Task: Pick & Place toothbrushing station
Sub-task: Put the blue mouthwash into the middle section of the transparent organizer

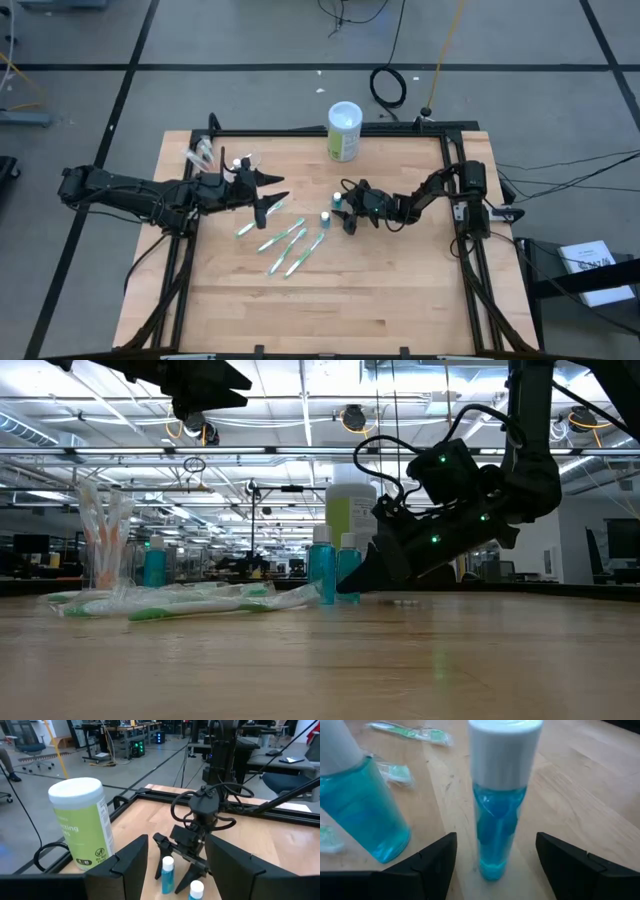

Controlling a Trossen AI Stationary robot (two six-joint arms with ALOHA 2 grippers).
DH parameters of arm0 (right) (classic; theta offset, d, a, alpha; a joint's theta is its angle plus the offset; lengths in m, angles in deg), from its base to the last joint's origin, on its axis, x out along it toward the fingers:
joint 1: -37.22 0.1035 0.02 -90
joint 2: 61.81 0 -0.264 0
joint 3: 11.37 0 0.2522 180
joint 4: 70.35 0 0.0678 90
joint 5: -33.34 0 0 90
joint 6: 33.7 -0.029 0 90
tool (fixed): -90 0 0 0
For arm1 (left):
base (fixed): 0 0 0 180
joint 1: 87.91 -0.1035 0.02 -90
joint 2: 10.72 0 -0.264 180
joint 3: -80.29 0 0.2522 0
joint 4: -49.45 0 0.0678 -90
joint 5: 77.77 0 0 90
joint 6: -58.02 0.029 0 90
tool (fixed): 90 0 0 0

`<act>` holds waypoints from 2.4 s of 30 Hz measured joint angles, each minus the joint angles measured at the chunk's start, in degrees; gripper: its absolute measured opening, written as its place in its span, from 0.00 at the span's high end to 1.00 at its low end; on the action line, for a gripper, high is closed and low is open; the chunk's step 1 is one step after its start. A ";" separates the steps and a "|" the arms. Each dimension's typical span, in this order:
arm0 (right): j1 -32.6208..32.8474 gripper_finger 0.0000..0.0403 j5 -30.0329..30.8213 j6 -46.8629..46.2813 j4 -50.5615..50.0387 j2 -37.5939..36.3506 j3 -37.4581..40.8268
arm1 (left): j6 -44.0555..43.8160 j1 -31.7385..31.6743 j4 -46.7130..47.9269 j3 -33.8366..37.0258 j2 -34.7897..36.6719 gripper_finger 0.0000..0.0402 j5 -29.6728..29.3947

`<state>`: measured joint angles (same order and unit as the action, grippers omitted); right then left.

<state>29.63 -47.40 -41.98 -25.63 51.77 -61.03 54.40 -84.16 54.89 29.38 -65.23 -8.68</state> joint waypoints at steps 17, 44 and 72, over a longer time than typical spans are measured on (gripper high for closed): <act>0.02 0.60 1.15 0.40 0.76 0.02 0.00 | -1.33 -0.02 -0.21 0.00 0.01 0.50 -0.11; 0.26 0.77 -2.36 2.69 2.38 -1.95 0.07 | -6.63 -0.02 -1.10 0.00 -0.98 0.50 -0.14; 6.07 0.77 -3.57 8.15 -20.97 -26.14 0.09 | -1.54 -6.24 -27.05 -0.51 -24.49 0.50 16.89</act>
<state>35.70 -50.97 -33.82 -46.59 25.63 -60.95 52.86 -90.39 27.84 28.87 -89.72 8.22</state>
